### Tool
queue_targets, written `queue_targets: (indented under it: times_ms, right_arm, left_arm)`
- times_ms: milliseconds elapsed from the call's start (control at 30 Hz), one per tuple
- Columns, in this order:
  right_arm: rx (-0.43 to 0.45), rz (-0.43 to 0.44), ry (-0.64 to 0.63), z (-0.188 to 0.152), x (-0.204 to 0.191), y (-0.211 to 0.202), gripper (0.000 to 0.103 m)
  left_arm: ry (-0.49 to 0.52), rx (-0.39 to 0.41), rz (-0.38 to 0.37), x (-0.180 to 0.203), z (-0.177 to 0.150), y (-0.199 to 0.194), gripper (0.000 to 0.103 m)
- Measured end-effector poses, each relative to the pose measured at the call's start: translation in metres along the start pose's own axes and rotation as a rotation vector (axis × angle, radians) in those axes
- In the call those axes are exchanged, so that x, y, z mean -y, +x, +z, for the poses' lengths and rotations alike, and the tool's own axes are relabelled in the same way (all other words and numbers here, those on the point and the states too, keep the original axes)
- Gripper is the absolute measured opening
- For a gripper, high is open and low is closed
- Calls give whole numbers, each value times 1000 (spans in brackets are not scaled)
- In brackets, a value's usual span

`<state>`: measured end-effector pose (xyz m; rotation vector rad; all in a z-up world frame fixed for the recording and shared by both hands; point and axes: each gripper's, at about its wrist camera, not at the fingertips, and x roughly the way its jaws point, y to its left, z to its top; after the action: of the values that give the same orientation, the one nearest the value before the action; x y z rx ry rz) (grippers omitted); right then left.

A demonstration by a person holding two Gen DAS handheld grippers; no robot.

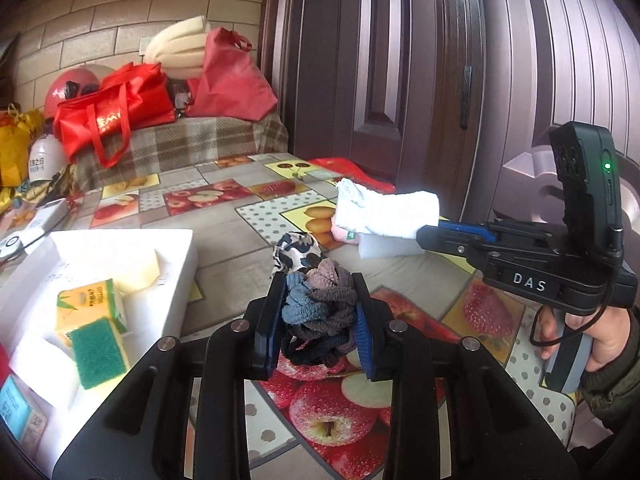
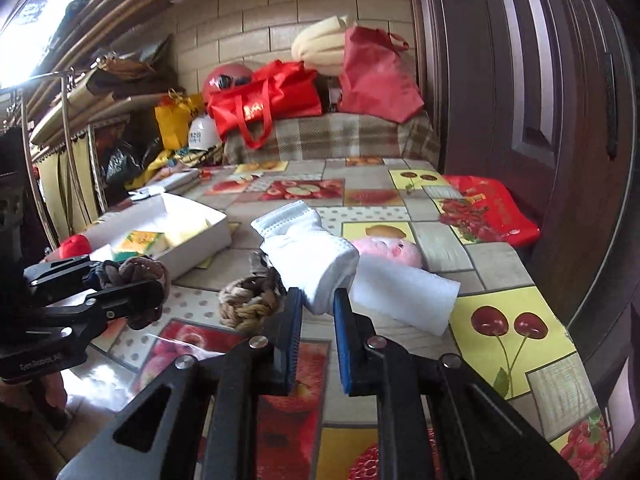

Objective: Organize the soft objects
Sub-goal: 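Carry the knotted rope toy over the tray with left tool while right tool carries the sock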

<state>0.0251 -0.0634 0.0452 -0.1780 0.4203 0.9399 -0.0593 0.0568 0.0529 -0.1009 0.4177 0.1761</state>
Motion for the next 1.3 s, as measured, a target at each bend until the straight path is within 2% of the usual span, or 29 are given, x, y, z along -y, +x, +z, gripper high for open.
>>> queue_targets:
  times_ms: [267, 467, 933, 1167, 1300]
  right_arm:
    - [88, 67, 30, 0, -15, -14, 14]
    - [124, 93, 35, -1, -24, -18, 14]
    - [152, 105, 54, -2, -39, -16, 14]
    - [151, 117, 14, -1, -58, -12, 14]
    - [146, 138, -15, 0, -71, -10, 14]
  left_arm:
    - [2, 49, 47, -7, -8, -27, 29]
    - [-35, 81, 117, -26, -12, -46, 29]
    - [-44, 130, 244, -59, -24, -79, 30]
    - [-128, 124, 266, -87, -30, -87, 30]
    - [-131, 126, 289, -90, -31, -88, 30]
